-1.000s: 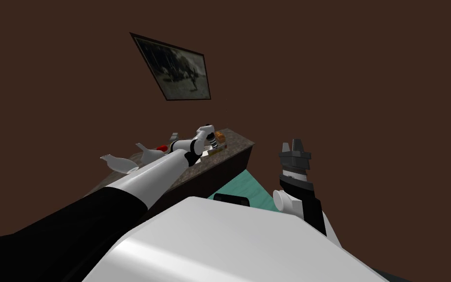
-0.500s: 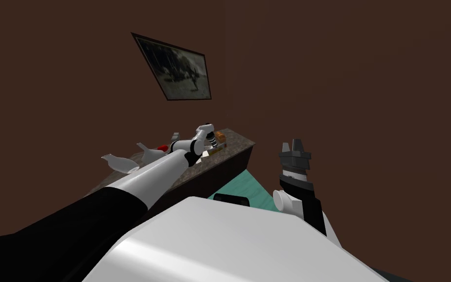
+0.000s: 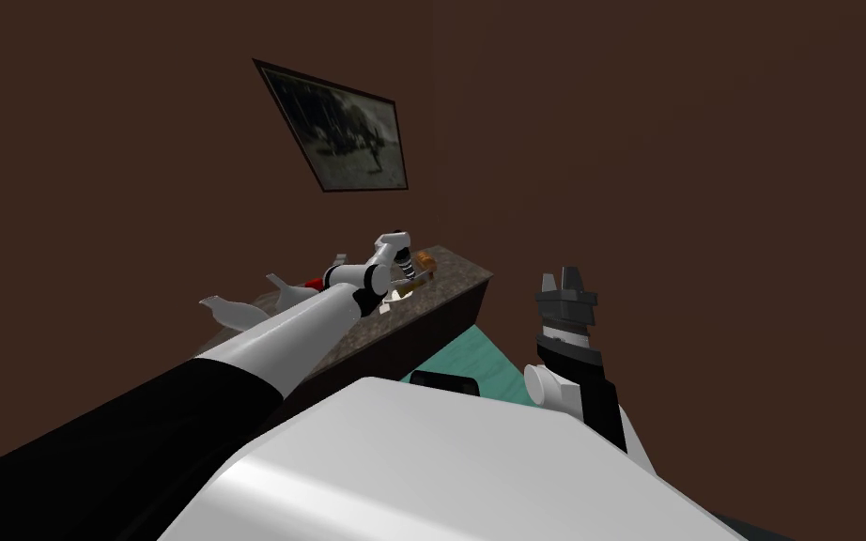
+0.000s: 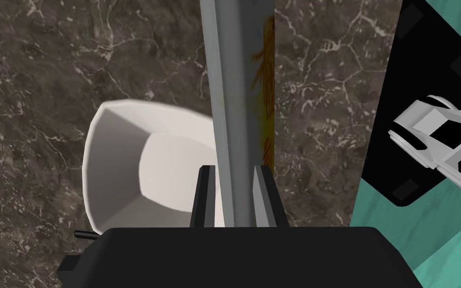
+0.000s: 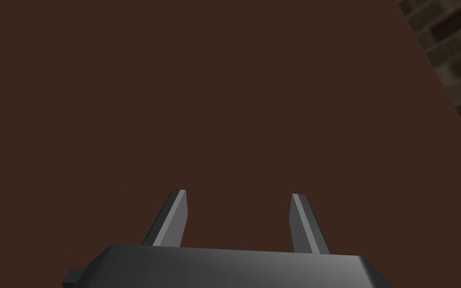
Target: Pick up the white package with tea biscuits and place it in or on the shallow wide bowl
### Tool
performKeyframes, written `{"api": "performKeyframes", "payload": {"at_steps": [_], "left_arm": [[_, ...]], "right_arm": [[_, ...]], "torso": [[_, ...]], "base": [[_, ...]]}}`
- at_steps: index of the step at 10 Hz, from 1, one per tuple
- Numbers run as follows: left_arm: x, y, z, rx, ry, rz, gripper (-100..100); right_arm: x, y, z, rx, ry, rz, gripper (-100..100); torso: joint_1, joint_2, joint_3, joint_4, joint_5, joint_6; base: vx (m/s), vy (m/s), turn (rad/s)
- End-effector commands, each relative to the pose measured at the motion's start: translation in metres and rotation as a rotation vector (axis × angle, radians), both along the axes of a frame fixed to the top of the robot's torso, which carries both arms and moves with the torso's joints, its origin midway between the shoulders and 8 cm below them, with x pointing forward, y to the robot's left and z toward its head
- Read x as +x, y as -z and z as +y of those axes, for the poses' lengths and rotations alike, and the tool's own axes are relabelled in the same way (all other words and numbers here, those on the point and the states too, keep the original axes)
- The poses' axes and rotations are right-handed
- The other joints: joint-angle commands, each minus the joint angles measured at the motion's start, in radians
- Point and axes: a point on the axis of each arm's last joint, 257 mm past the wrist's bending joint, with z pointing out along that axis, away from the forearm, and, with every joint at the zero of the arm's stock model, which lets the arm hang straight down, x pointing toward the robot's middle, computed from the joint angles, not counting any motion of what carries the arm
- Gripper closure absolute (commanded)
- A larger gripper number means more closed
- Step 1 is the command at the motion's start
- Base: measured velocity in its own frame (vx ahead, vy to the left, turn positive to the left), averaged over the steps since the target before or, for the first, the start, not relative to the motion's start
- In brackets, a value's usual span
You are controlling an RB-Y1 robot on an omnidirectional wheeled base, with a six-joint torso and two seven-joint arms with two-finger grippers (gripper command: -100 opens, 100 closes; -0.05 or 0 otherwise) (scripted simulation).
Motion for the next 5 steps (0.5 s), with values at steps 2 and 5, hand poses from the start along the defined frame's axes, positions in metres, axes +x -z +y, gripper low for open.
{"api": "performKeyframes", "payload": {"at_steps": [2, 5], "left_arm": [[0.000, -0.030, 0.017, 0.075, 0.000, 0.001, 100], [0.000, -0.030, 0.017, 0.075, 0.000, 0.001, 100]], "right_arm": [[0.000, 0.000, 0.000, 0.000, 0.000, 0.000, 0], [0.000, 0.000, 0.000, 0.000, 0.000, 0.000, 0]], "torso": [[0.000, 0.000, 0.000, 0.000, 0.000, 0.000], [-0.003, 0.000, 0.000, 0.000, -0.001, 0.001]], "base": [[0.011, 0.048, 0.003], [0.007, 0.019, 0.004]]}}
